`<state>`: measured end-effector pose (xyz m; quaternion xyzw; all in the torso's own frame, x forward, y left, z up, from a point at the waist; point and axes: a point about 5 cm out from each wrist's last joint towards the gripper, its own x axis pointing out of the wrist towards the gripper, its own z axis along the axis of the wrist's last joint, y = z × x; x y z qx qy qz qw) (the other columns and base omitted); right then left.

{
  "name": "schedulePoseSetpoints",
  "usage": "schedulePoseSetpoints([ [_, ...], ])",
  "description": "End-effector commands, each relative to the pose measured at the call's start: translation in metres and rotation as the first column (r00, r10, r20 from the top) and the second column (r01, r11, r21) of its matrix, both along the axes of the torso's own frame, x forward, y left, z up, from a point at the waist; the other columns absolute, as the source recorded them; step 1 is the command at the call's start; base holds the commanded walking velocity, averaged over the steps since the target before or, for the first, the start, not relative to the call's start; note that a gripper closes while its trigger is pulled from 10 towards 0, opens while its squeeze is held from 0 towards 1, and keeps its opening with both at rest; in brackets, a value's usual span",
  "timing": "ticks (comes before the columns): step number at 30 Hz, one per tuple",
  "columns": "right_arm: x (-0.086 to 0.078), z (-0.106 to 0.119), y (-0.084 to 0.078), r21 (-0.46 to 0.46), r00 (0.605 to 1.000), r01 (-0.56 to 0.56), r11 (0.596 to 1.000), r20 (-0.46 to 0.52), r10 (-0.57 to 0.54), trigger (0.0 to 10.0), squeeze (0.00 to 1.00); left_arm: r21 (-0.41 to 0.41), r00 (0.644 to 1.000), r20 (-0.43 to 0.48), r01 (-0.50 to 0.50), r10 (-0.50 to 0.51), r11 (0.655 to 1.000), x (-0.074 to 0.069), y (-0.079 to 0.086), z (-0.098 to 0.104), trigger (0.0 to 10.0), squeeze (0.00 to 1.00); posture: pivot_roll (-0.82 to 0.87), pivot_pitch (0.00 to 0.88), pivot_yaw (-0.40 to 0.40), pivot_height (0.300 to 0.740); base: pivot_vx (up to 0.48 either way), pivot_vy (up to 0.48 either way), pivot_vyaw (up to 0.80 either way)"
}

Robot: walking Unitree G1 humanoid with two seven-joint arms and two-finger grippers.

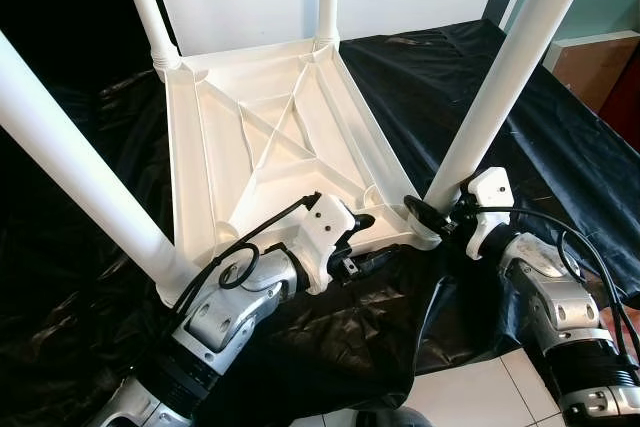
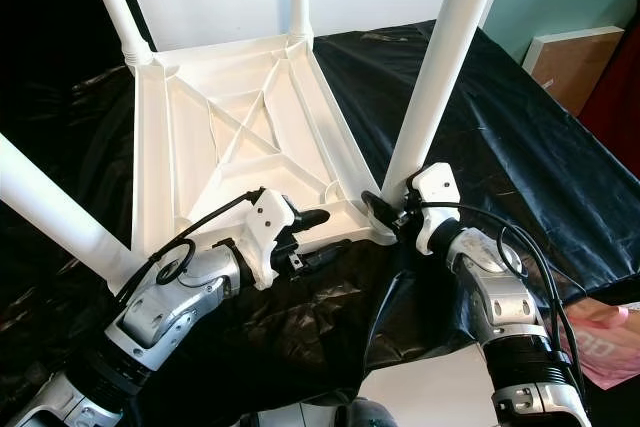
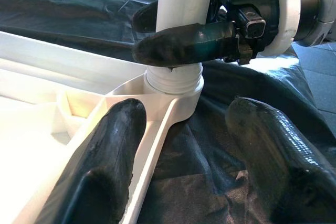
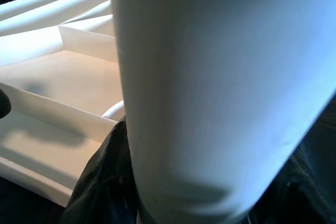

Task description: Building children table

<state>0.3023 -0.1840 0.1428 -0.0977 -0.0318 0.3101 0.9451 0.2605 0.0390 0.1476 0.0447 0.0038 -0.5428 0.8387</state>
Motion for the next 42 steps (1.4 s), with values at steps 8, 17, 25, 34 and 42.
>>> schedulePoseSetpoints([
  [8,-0.003,-0.016,-0.007,-0.016,0.994,0.091,0.996,-0.065,-0.092,10.0,0.0,0.025,0.987,-0.007,0.159,-0.159,0.987,-0.008,-0.003,-0.004,10.0,0.0,-0.04,0.077,-0.028,0.74,0.0,0.0,0.0],
  [17,-0.003,-0.023,-0.004,-0.021,0.95,0.307,0.951,-0.048,-0.308,10.0,0.0,0.039,0.984,-0.008,0.177,-0.177,0.983,-0.01,-0.006,-0.007,10.0,0.0,-0.05,0.078,-0.024,0.74,0.0,0.0,0.0],
  [25,-0.007,-0.032,0.009,0.096,0.835,0.547,0.832,-0.137,-0.533,10.0,0.0,0.061,0.982,-0.009,0.19,-0.19,0.98,-0.01,-0.006,-0.009,10.0,0.0,-0.06,0.075,-0.014,0.74,0.0,0.0,0.0],
  [34,-0.01,-0.035,0.015,0.13,0.686,0.728,0.673,-0.163,-0.71,10.0,0.0,0.06,0.981,-0.008,0.195,-0.195,0.979,-0.008,-0.006,-0.008,10.0,0.0,-0.06,0.071,-0.007,0.74,0.0,0.0,0.0],
  [42,-0.011,-0.029,0.032,0.164,0.621,0.784,0.599,-0.189,-0.761,10.0,0.0,0.061,0.979,-0.005,0.203,-0.203,0.977,-0.009,-0.006,-0.007,10.0,0.0,-0.06,0.067,-0.002,0.74,0.0,0.0,0.0],
])
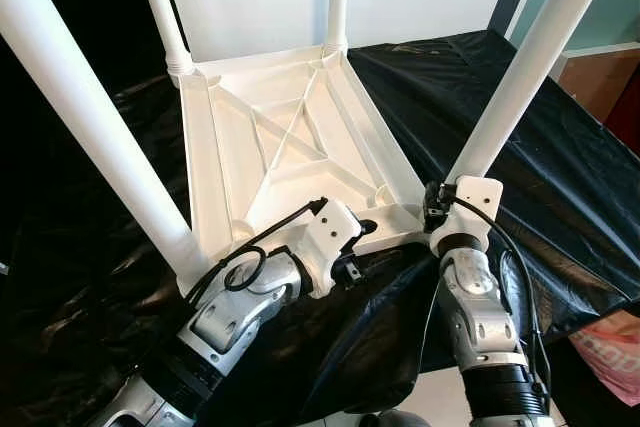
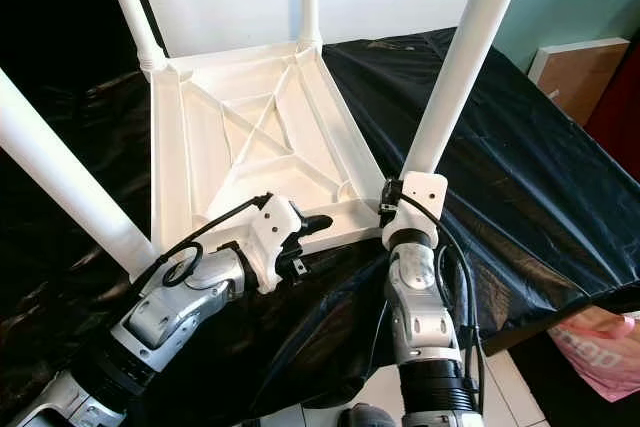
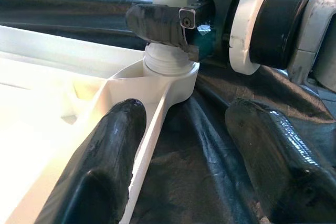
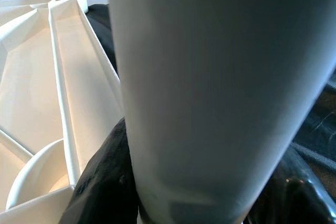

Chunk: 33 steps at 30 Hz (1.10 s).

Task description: Building children table

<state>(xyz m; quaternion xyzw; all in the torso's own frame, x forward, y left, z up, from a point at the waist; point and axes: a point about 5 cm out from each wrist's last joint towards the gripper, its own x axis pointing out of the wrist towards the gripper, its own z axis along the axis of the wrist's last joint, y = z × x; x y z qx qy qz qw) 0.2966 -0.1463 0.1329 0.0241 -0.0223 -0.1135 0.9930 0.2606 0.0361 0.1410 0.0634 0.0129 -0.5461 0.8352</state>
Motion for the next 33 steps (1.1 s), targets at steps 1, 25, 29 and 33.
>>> schedulePoseSetpoints([
  [1,-0.006,-0.018,-0.006,0.004,0.995,0.032,0.999,-0.092,-0.032,10.0,0.0,0.021,0.98,-0.01,0.197,-0.197,0.98,-0.009,-0.003,-0.001,10.0,0.0,-0.06,0.068,-0.005,0.74,0.0,0.0,0.0],
  [25,-0.011,-0.001,-0.016,-0.028,0.994,-0.099,0.995,0.033,0.1,10.0,1.0,0.014,0.983,-0.005,0.183,-0.183,0.983,-0.008,-0.003,-0.001,10.0,0.0,-0.06,0.085,-0.009,0.74,0.0,0.0,0.0],
  [29,-0.016,0.001,-0.02,-0.039,0.984,-0.164,0.986,0.059,0.166,10.0,1.0,0.01,0.983,-0.006,0.181,-0.181,0.983,-0.008,-0.004,-0.001,10.0,0.0,-0.07,0.091,-0.008,0.74,0.0,0.0,0.0],
  [33,-0.018,0.002,-0.026,-0.062,0.968,-0.24,0.969,0.061,0.244,10.0,1.0,0.007,0.984,-0.007,0.18,-0.18,0.984,-0.008,-0.004,-0.001,10.0,0.0,-0.07,0.097,-0.005,0.74,0.0,0.0,0.0],
])
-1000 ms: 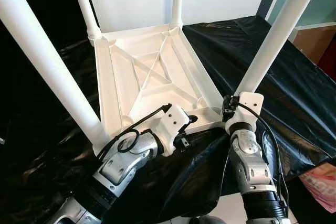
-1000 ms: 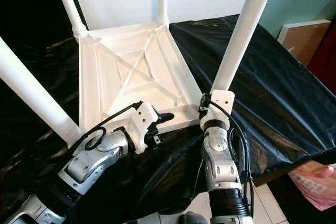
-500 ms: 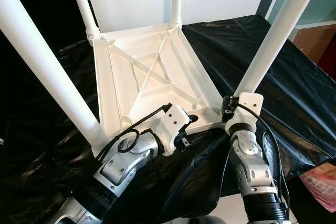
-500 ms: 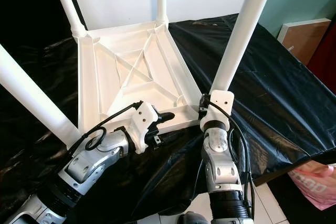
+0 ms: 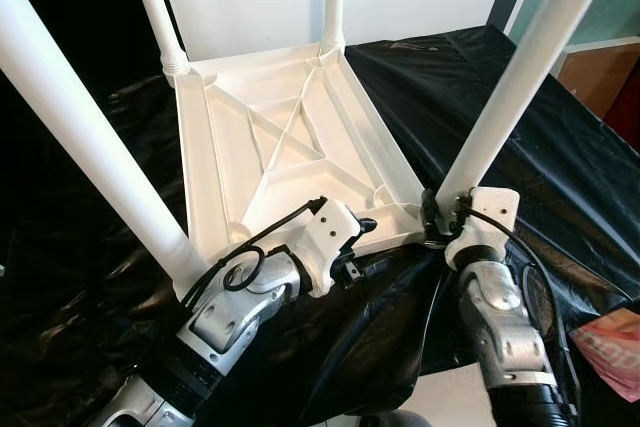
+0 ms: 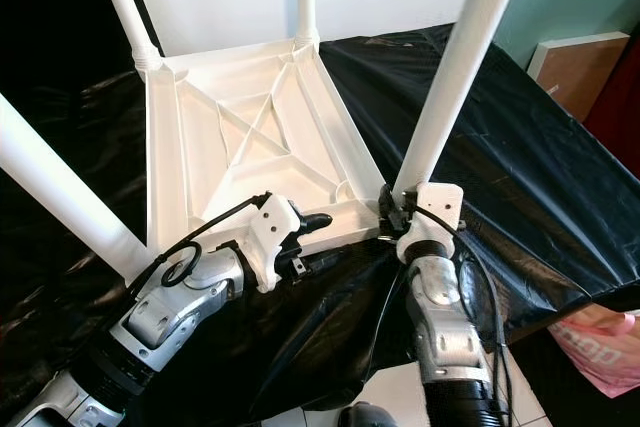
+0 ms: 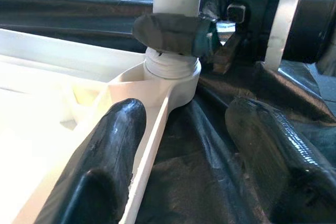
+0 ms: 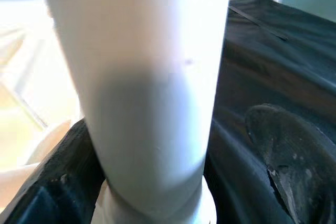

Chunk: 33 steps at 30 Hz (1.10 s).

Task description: Building children table

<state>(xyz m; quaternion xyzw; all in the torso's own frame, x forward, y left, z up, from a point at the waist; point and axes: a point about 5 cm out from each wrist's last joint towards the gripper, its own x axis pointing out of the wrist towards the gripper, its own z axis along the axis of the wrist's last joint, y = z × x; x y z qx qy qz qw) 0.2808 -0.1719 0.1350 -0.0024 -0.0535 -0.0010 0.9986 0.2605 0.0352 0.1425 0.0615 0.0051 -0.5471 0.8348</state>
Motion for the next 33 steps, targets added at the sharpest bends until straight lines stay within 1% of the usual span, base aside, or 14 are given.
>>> schedulePoseSetpoints([
  [1,-0.003,0.001,-0.002,-0.004,0.998,-0.062,0.998,0.01,0.062,10.0,0.0,0.017,0.984,-0.019,0.176,-0.176,0.984,-0.008,-0.003,-0.002,10.0,0.0,-0.08,0.101,-0.002,0.74,0.0,0.0,0.0],
  [2,-0.003,0.001,-0.002,-0.004,0.998,-0.062,0.998,0.01,0.062,10.0,0.0,0.017,0.984,-0.019,0.176,-0.176,0.984,-0.008,-0.003,-0.002,10.0,0.0,-0.08,0.101,-0.002,0.74,0.0,0.0,0.0],
  [4,-0.003,0.006,-0.009,-0.039,0.985,-0.172,0.984,0.016,0.173,10.0,0.0,0.016,0.984,-0.02,0.176,-0.175,0.984,-0.007,-0.004,-0.002,10.0,0.0,-0.09,0.108,-0.001,0.74,0.0,0.0,0.0],
  [5,-0.003,0.006,-0.009,-0.039,0.985,-0.172,0.984,0.016,0.173,10.0,0.0,0.016,0.984,-0.02,0.176,-0.175,0.984,-0.007,-0.004,-0.002,10.0,0.0,-0.09,0.108,-0.001,0.74,0.0,0.0,0.0],
  [7,-0.003,0.009,-0.014,-0.088,0.96,-0.279,0.956,0.0,0.281,10.0,0.0,0.011,0.984,-0.02,0.176,-0.176,0.984,-0.007,-0.005,-0.002,10.0,0.0,-0.09,0.111,-0.003,0.74,0.0,0.0,0.0],
  [9,-0.003,0.01,-0.015,-0.109,0.95,-0.311,0.944,-0.01,0.312,10.0,0.0,0.009,0.984,-0.02,0.177,-0.176,0.984,-0.007,-0.006,-0.001,10.0,0.0,-0.09,0.112,-0.003,0.74,0.0,0.0,0.0],
  [13,0.003,0.01,-0.016,-0.147,0.898,-0.439,0.886,-0.055,0.436,10.0,0.0,0.011,0.985,-0.021,0.174,-0.174,0.985,-0.006,-0.006,-0.002,10.0,0.0,-0.09,0.116,-0.003,0.74,0.0,0.0,0.0],
  [18,0.005,0.011,-0.015,-0.156,0.89,-0.456,0.876,-0.061,0.452,10.0,0.0,0.011,0.985,-0.021,0.174,-0.173,0.985,-0.006,-0.006,-0.002,10.0,0.0,-0.09,0.116,-0.003,0.74,0.0,0.0,0.0],
  [22,0.013,0.01,-0.014,-0.195,0.859,-0.511,0.837,-0.093,0.503,10.0,0.0,0.009,0.986,-0.019,0.166,-0.166,0.986,-0.006,-0.006,-0.001,10.0,0.0,-0.08,0.112,-0.011,0.74,0.0,0.0,0.0],
  [23,0.015,0.01,-0.015,-0.2,0.849,-0.527,0.826,-0.1,0.518,5.0,0.0,0.01,0.987,-0.019,0.16,-0.16,0.987,-0.006,-0.005,-0.001,10.0,0.0,-0.07,0.11,-0.016,0.74,0.0,0.0,0.0],
  [24,0.015,0.01,-0.015,-0.2,0.849,-0.527,0.826,-0.1,0.518,5.0,0.0,0.01,0.987,-0.019,0.16,-0.16,0.987,-0.006,-0.005,-0.001,10.0,0.0,-0.07,0.11,-0.016,0.74,0.0,0.0,0.0],
  [25,0.015,0.01,-0.015,-0.201,0.844,-0.536,0.82,-0.102,0.527,2.0,0.0,0.01,0.988,-0.018,0.156,-0.156,0.988,-0.005,-0.005,-0.001,10.0,0.0,-0.07,0.11,-0.016,0.74,0.0,0.0,0.0],
  [26,0.016,0.009,-0.016,-0.201,0.841,-0.541,0.817,-0.105,0.531,0.0,0.0,0.01,0.988,-0.018,0.152,-0.151,0.988,-0.005,-0.004,-0.001,10.0,0.0,-0.07,0.108,-0.017,0.74,0.0,0.0,0.0],
  [33,0.017,0.006,-0.018,-0.199,0.833,-0.553,0.809,-0.116,0.541,0.0,0.0,0.013,0.99,-0.014,0.141,-0.141,0.99,-0.005,-0.002,-0.001,10.0,0.0,-0.05,0.107,-0.024,0.74,0.0,0.0,0.0],
])
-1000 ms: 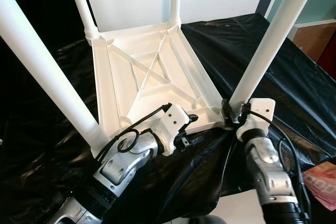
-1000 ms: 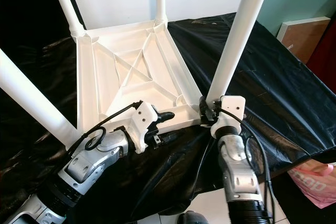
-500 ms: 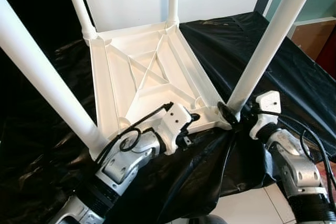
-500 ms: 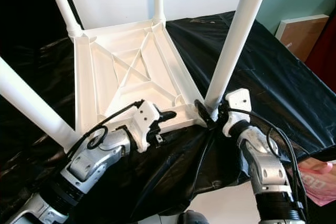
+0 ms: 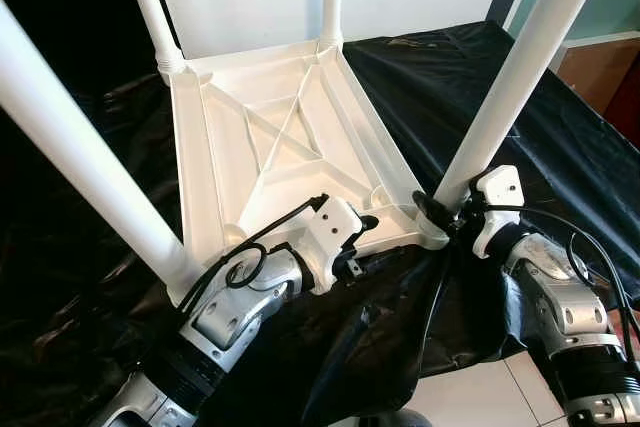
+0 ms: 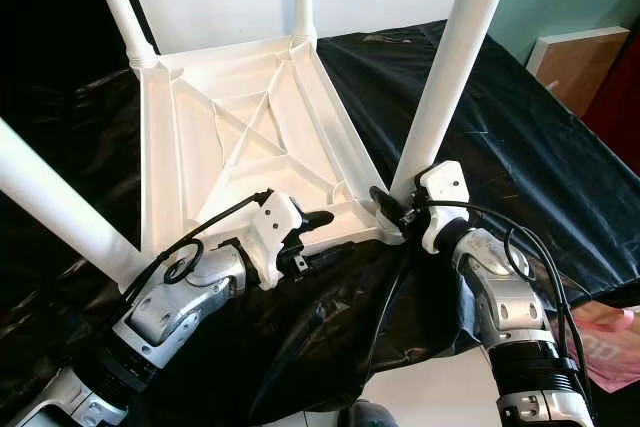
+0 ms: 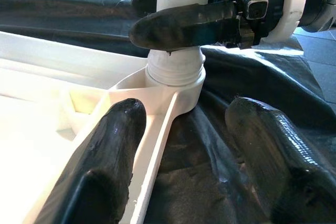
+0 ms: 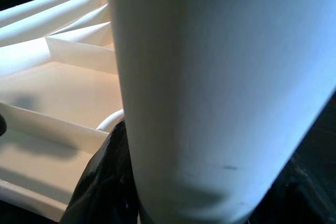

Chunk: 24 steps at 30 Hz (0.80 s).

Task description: Building children table

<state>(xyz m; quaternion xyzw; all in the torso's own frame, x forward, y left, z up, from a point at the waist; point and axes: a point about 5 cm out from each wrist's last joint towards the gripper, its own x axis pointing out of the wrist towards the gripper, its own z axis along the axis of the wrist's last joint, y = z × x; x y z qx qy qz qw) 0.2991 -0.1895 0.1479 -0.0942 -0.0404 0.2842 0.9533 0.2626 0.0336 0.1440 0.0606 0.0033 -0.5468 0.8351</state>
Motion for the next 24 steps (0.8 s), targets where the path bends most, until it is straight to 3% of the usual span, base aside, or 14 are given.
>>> schedulePoseSetpoints([
  [1,-0.002,-0.009,-0.001,-0.019,0.999,-0.01,1.0,-0.038,0.009,0.0,0.0,0.016,0.99,-0.015,0.14,-0.139,0.99,-0.007,0.0,-0.002,10.0,0.0,-0.05,0.105,-0.023,0.74,0.0,0.0,0.0],
  [6,-0.002,-0.014,-0.005,-0.014,0.998,0.015,1.0,-0.058,-0.016,0.0,0.0,0.016,0.99,-0.013,0.14,-0.139,0.99,-0.006,0.0,-0.001,10.0,0.0,-0.06,0.105,-0.02,0.74,0.0,0.0,0.0],
  [7,-0.001,-0.015,-0.006,-0.018,0.998,0.033,0.999,-0.057,-0.034,10.0,0.0,0.016,0.99,-0.013,0.141,-0.141,0.99,-0.006,0.0,-0.001,10.0,0.0,-0.06,0.105,-0.019,0.74,0.0,0.0,0.0],
  [11,0.0,-0.016,-0.009,-0.025,0.996,0.062,0.998,-0.057,-0.064,10.0,0.0,0.016,0.99,-0.013,0.143,-0.142,0.99,-0.006,0.0,-0.001,10.0,0.0,-0.06,0.105,-0.018,0.74,0.0,0.0,0.0],
  [13,0.002,-0.017,-0.013,0.008,0.985,0.163,0.987,-0.063,-0.162,10.0,0.0,0.015,0.989,-0.016,0.146,-0.146,0.989,-0.007,0.0,-0.002,10.0,0.0,-0.06,0.108,-0.016,0.74,0.0,0.0,0.0],
  [19,0.001,-0.019,-0.012,0.05,0.959,0.279,0.959,-0.067,-0.275,10.0,0.0,0.015,0.989,-0.018,0.15,-0.15,0.989,-0.008,0.0,-0.002,10.0,0.0,-0.06,0.11,-0.018,0.74,0.0,0.0,0.0],
  [21,0.0,-0.019,-0.008,0.103,0.919,0.392,0.914,-0.086,-0.385,10.0,0.0,0.016,0.989,-0.018,0.15,-0.149,0.989,-0.007,0.0,-0.002,10.0,0.0,-0.06,0.11,-0.019,0.74,0.0,0.0,0.0],
  [24,-0.002,-0.021,-0.005,0.125,0.893,0.449,0.885,-0.105,-0.438,10.0,0.0,0.016,0.988,-0.019,0.151,-0.15,0.988,-0.008,0.0,-0.002,10.0,0.0,-0.06,0.11,-0.019,0.74,0.0,0.0,0.0],
])
